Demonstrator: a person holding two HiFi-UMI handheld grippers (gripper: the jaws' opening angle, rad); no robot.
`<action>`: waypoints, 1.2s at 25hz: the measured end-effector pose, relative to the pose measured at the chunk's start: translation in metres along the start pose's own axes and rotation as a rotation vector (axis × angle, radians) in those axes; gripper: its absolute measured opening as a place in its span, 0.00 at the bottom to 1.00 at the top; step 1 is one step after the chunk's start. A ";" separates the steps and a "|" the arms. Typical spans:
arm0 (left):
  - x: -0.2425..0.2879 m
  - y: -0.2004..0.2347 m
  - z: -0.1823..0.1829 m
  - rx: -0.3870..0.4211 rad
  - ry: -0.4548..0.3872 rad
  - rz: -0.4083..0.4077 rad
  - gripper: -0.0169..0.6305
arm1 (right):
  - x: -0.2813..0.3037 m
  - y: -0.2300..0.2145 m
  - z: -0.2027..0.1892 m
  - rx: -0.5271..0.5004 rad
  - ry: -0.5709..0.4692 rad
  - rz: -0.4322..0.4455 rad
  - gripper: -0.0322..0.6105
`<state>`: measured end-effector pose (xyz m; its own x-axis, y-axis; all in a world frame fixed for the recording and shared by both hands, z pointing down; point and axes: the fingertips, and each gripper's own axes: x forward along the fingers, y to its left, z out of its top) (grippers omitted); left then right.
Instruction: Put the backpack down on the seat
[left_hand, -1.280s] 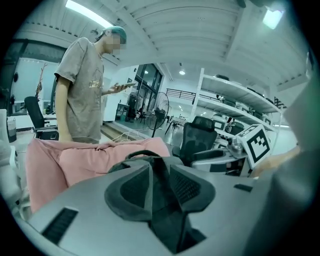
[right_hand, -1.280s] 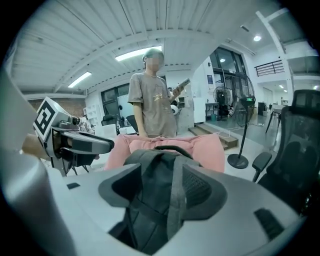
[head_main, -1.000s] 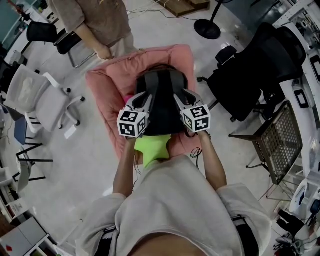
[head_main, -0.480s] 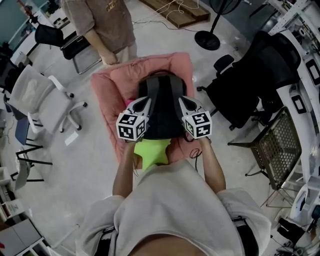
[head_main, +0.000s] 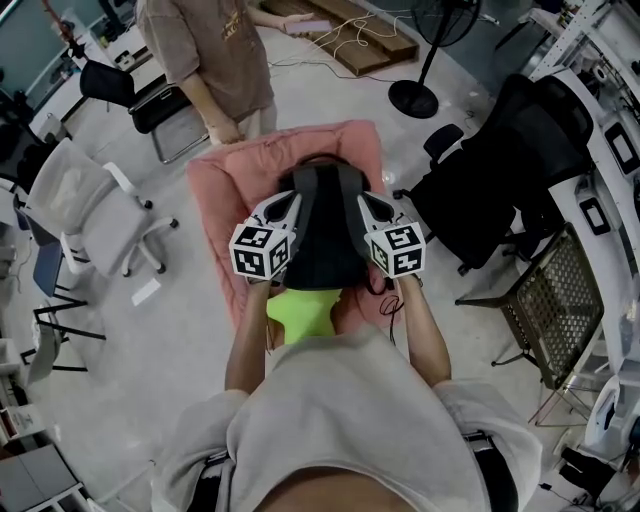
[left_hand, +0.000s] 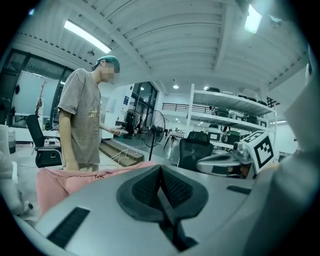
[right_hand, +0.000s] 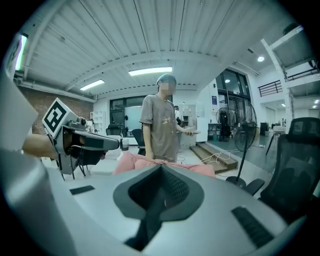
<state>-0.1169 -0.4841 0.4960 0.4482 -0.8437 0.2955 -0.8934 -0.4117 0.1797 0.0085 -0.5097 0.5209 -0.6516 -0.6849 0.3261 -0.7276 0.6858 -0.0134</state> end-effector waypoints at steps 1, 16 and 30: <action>0.000 -0.001 0.002 0.003 -0.003 0.001 0.05 | -0.001 -0.001 0.002 -0.003 -0.005 0.000 0.05; 0.003 -0.010 0.030 0.039 -0.050 0.005 0.05 | -0.008 -0.010 0.023 -0.027 -0.045 -0.002 0.05; -0.001 -0.005 0.029 0.037 -0.046 -0.004 0.05 | -0.005 -0.006 0.029 -0.031 -0.052 -0.018 0.05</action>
<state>-0.1134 -0.4916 0.4675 0.4504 -0.8568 0.2512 -0.8927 -0.4265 0.1458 0.0101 -0.5169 0.4922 -0.6494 -0.7086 0.2761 -0.7329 0.6800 0.0214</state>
